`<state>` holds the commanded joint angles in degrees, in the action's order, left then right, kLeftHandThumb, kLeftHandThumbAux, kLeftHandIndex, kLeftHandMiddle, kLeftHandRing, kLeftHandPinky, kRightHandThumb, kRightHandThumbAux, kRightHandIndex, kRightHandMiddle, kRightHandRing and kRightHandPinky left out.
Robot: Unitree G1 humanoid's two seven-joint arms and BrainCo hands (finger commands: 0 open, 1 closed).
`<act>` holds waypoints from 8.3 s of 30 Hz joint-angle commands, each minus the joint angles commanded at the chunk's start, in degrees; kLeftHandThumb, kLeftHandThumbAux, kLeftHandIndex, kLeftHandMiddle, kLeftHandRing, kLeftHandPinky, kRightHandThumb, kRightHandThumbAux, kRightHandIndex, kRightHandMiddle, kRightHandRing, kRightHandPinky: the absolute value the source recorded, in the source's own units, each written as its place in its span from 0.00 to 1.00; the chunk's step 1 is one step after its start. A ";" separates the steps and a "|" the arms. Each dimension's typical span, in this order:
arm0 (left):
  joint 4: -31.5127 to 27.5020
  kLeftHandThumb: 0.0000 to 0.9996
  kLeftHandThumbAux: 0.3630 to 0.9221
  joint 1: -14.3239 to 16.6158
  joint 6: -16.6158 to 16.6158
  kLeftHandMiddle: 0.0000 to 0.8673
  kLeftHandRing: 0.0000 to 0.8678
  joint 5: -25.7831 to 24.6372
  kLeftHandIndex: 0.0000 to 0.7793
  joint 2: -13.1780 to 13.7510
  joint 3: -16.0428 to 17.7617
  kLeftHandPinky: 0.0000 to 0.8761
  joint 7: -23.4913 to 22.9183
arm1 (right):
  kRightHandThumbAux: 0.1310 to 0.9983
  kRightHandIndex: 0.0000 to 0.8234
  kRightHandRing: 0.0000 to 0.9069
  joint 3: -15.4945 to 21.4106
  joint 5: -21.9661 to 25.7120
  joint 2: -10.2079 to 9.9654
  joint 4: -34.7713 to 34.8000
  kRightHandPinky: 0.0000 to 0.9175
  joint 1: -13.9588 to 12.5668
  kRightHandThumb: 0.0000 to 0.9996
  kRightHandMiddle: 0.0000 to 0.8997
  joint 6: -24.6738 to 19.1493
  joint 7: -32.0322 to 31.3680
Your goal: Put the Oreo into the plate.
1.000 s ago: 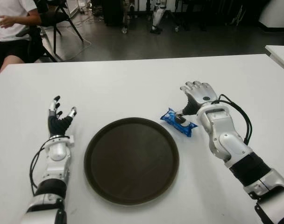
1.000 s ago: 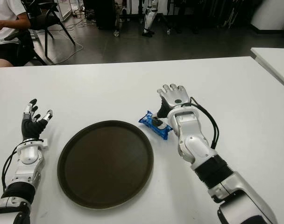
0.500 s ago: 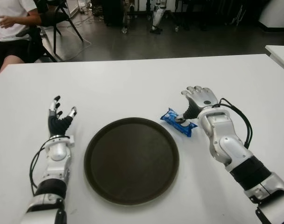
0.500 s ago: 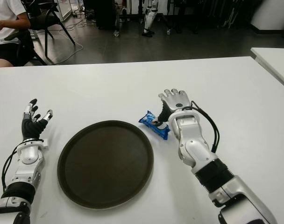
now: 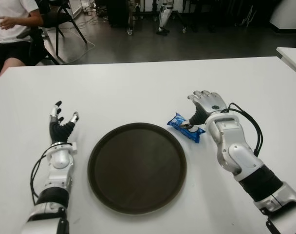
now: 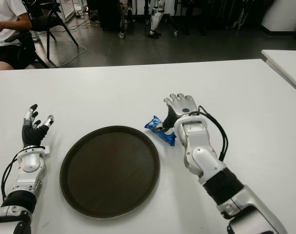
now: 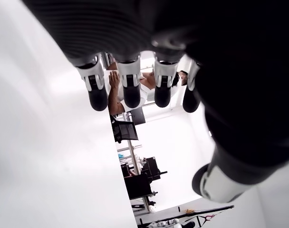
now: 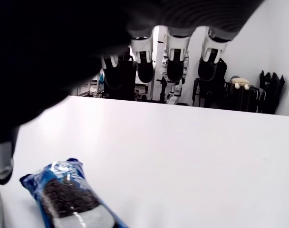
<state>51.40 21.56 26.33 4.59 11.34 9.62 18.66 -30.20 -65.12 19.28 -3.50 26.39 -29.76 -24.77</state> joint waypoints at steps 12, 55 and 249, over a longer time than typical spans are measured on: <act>0.23 0.00 0.51 0.14 -0.35 0.03 0.01 0.94 0.05 0.27 -0.56 0.02 0.55 | 0.35 0.00 0.00 -0.13 0.60 -1.75 -0.10 0.01 0.91 0.00 0.00 -2.34 -5.12; -2.22 0.00 0.48 -0.87 -1.53 0.03 0.00 0.52 0.05 0.30 -0.59 0.00 0.06 | 0.36 0.00 0.00 -0.65 1.29 -5.99 -10.64 0.01 3.47 0.00 0.04 -3.67 0.98; -3.74 0.01 0.57 -1.85 -3.41 0.03 0.01 -0.92 0.04 0.96 0.74 0.02 -1.68 | 0.53 0.25 0.17 -3.92 11.84 -6.58 -25.57 0.05 10.93 0.00 0.22 -2.91 -4.11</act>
<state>47.67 19.71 22.92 3.68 12.30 10.36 16.98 -34.12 -53.29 12.70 -29.07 37.32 -32.68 -28.88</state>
